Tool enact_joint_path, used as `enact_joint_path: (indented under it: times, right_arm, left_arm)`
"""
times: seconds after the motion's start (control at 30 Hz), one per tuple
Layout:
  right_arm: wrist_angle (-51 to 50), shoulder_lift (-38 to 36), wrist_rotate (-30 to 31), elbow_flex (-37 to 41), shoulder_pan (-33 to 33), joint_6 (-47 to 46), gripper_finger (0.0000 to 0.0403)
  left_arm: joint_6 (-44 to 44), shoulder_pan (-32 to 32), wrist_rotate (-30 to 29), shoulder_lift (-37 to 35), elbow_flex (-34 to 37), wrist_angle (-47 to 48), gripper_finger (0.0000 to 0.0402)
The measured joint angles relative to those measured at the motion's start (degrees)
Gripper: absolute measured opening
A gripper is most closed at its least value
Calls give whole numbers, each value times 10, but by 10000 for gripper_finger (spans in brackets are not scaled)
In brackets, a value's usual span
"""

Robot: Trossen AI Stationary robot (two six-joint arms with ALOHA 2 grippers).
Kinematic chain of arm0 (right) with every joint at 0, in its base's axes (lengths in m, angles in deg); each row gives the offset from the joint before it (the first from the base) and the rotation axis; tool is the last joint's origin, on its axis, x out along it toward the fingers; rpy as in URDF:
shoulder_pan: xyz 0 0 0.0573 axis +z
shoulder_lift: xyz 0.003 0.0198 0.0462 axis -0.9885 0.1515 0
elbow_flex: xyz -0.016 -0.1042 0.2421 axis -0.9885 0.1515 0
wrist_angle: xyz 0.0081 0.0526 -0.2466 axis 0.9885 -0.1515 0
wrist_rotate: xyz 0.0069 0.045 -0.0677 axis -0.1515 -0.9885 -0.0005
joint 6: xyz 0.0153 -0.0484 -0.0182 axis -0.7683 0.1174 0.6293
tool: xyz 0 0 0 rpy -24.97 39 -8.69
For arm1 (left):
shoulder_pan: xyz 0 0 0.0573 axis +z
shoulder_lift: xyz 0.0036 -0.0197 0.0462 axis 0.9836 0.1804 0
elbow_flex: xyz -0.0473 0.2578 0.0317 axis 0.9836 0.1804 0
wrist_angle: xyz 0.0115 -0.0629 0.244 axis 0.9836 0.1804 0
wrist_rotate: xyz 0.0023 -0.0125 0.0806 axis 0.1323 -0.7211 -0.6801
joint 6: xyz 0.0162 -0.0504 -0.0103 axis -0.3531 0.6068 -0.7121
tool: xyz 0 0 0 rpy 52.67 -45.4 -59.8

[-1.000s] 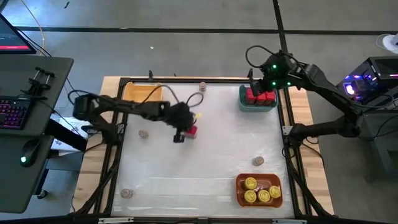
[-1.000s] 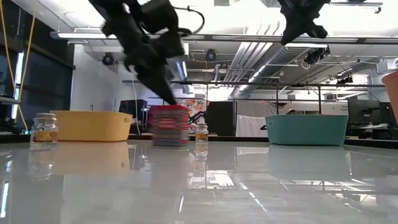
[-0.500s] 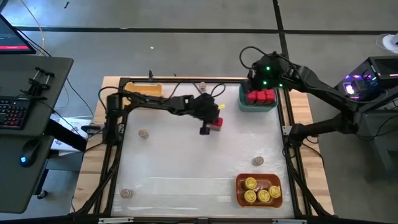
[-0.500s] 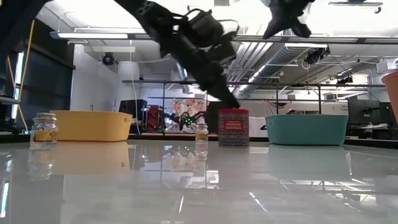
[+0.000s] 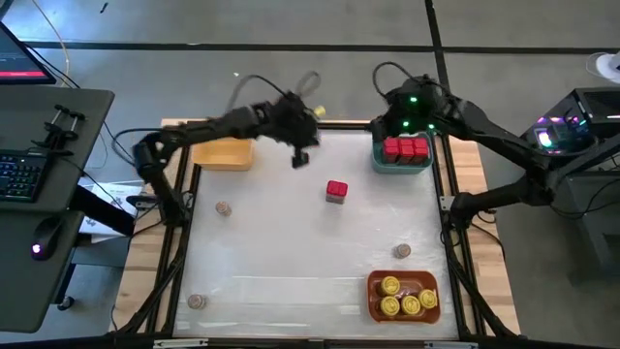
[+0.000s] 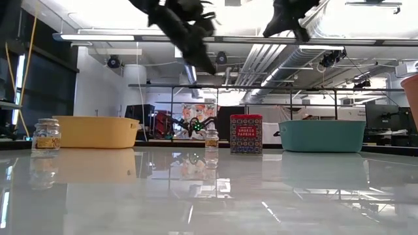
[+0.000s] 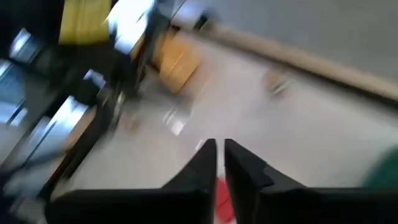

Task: Sort spices by type
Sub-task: Stack the red seasoning can on top of the other red seasoning can on the green bin

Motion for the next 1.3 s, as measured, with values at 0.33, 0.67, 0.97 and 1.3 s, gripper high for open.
enact_joint_path:
  times: [0.33,0.67,0.97,1.3]
  right_arm:
    - [10,170,-141,0,93,146,243]
    - [-40,260,27,0,148,341,371]
    - [-47,288,34,0,165,355,378]
    - [-43,334,66,0,165,326,361]
  left_arm:
    - [112,59,-15,-181,128,-25,0]
    - [186,57,-41,-252,217,-28,0]
    - [189,57,-41,-252,231,-43,0]
    - [188,57,-41,-252,231,-43,0]
